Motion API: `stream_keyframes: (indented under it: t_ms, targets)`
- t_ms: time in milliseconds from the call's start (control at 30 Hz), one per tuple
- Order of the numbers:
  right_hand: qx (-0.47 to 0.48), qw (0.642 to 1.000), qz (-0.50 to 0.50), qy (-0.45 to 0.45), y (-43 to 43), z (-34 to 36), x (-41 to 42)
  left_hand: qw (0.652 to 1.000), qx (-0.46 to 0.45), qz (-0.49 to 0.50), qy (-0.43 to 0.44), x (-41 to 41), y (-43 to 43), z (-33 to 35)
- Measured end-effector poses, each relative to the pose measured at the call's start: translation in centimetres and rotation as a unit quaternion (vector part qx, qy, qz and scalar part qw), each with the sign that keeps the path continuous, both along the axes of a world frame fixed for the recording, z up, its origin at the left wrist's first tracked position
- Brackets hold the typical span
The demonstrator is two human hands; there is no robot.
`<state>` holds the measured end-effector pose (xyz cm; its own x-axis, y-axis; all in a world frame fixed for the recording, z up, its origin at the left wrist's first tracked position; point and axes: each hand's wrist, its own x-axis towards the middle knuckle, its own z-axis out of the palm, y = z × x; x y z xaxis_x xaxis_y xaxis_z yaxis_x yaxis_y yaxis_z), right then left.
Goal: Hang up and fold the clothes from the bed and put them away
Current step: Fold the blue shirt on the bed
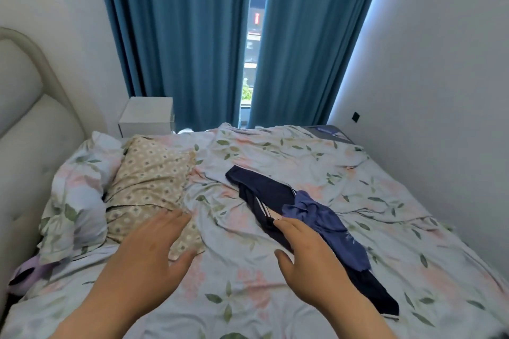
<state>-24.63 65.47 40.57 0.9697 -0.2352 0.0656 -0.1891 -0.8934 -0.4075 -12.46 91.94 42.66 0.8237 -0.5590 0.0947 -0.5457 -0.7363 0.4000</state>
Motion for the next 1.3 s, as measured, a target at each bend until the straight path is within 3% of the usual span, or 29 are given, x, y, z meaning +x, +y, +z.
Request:
stream_keyframes:
  t_ms: [300,733,1033,1300]
  targets:
    - [0.03,0.991,-0.13,0.008,-14.6,-2.9,-6.7,0.994,0.043,-0.099,0.011,-0.6,-16.6,-1.7]
    - [0.029,0.984,-0.171,0.031,-33.9,-5.5,-11.5,0.976,0.128,-0.175,-0.019,-2.8,-39.1,-3.3]
    - [0.06,0.982,-0.173,0.051,-38.3,-10.4,-14.1,0.955,0.166,-0.247,-0.019,-2.5,-47.3,-7.7]
    - [0.094,0.969,-0.224,0.053,-41.6,-20.3,-12.8,0.943,0.185,-0.276,-0.015,2.7,-55.0,-16.4]
